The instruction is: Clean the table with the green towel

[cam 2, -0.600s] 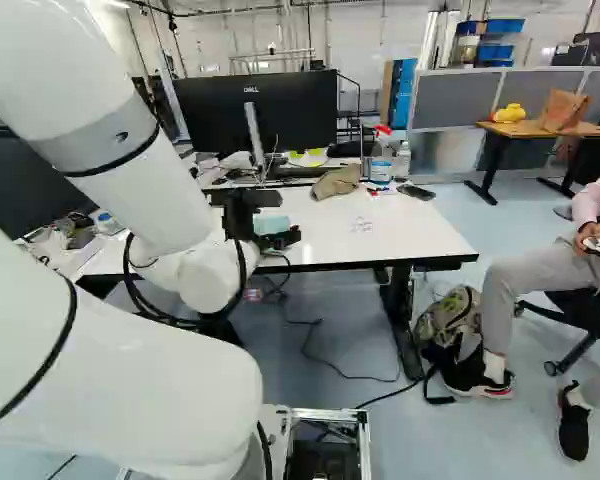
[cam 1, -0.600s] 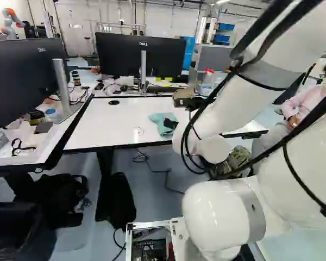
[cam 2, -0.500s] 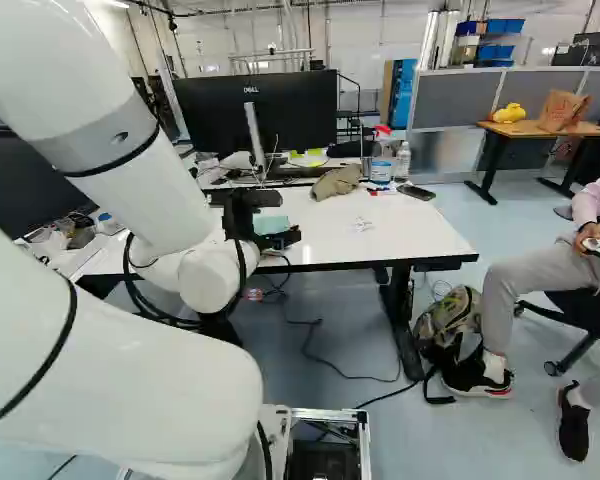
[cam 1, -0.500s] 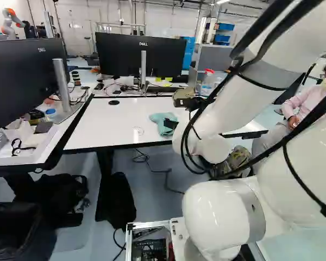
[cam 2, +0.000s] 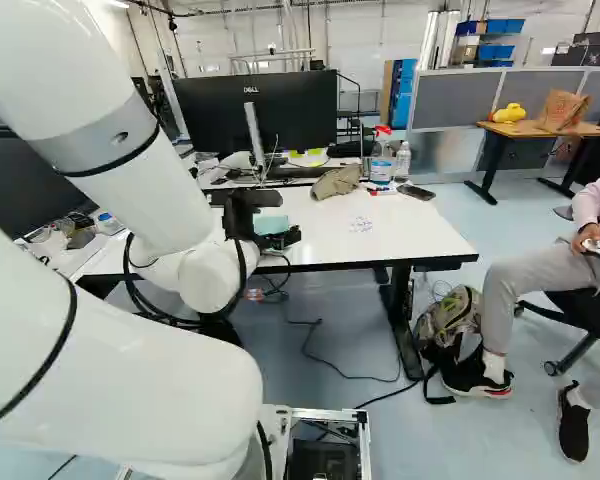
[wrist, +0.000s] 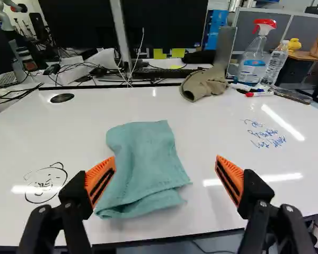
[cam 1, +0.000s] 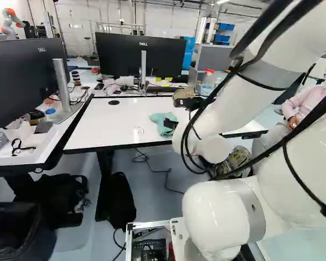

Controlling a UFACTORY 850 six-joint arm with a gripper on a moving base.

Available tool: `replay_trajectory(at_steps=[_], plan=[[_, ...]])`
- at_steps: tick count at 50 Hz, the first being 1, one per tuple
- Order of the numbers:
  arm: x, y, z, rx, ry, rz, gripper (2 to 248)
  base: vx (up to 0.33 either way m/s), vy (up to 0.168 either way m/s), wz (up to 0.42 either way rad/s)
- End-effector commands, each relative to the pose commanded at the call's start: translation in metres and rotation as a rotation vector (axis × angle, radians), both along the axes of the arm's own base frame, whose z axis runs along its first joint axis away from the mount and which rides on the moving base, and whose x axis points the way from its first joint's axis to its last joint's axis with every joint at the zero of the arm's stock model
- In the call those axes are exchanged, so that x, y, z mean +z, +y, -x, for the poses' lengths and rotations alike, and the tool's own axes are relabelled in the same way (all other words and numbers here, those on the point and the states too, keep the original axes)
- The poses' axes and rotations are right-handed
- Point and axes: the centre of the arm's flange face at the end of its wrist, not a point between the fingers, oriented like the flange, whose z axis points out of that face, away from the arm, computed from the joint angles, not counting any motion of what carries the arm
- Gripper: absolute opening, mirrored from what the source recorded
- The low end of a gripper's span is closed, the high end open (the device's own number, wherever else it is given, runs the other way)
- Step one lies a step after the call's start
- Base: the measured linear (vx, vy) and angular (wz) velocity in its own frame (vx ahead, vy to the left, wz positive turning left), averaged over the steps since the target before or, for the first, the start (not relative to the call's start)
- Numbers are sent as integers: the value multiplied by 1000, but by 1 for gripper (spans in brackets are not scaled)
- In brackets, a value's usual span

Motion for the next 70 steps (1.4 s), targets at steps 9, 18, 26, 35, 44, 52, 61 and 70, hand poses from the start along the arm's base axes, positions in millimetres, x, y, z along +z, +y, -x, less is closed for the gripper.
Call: replay_trajectory(at_steps=[9,18,26,35,44,52,61,70], plan=[[2,1,-15,3,7,0,247,0,0,0],[4,4,-33,13,12,0,247,0,0,0],[5,12,-44,37,15,0,247,0,0,0],[6,22,-54,68,17,1,247,0,0,0],[4,34,-63,100,40,2,247,0,0,0],[1,38,-66,110,82,5,247,0,0,0],[-3,37,-64,110,134,7,247,0,0,0],[-7,37,-62,110,187,10,247,0,0,0]])
